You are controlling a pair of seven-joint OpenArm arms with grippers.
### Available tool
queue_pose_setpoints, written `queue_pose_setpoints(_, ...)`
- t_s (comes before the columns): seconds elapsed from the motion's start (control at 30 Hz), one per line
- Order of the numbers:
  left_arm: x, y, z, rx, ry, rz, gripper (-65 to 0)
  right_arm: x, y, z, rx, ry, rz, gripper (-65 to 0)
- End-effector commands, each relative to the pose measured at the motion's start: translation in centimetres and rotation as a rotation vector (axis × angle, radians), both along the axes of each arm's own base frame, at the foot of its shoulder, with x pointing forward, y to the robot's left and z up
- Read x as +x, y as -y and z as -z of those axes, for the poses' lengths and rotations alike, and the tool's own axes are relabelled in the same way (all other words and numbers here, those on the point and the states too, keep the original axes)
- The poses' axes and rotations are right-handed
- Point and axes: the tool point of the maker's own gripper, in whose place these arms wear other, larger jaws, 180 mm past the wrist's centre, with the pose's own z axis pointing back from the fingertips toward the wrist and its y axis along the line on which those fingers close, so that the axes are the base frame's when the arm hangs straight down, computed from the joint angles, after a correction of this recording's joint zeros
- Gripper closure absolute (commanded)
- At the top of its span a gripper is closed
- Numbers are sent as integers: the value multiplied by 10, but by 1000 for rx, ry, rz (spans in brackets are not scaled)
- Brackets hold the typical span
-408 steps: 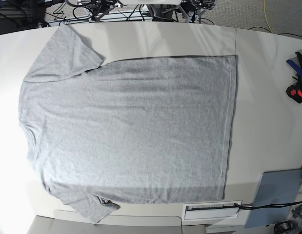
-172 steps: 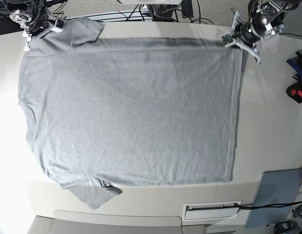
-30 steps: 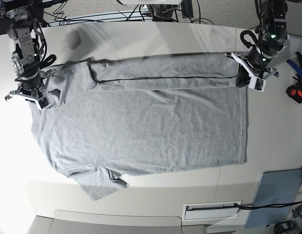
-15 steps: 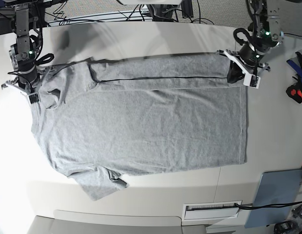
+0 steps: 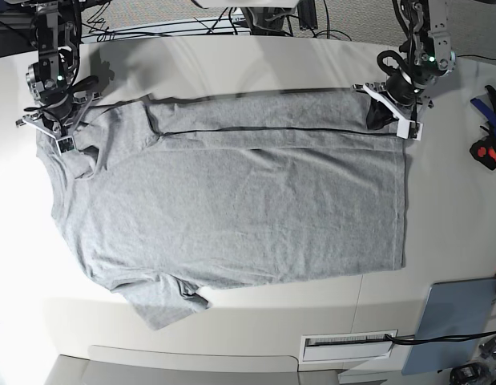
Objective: Fold the T-shirt properly
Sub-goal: 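Regrasp the folded shoulder edge with both grippers and drag shirt toward robot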
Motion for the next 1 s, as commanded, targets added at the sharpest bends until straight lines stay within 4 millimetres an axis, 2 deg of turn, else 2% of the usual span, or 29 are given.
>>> queue_pose_setpoints(0.0, -14, -7, 8, 39, -62, 21, 0, -8, 8, -2, -31, -26, 3, 0)
queue_pose_setpoints(0.27, -43, -15, 17, 70, -127, 94, 0, -49, 13, 13, -77, -127, -11, 0)
queue_pose_setpoints(0.47, -65, -15, 25, 72, -184, 102, 0, -71, 17, -5, -102, -123, -14, 0)
queue_pose_setpoints(0.67, -86, -11, 23, 44, -208, 169, 0, -92, 23, -25, -136, -126, -12, 0)
queue_pose_setpoints(0.97, -107, -20, 21, 85, -264, 207, 0, -122, 22, -15, -126, -198, 11, 0)
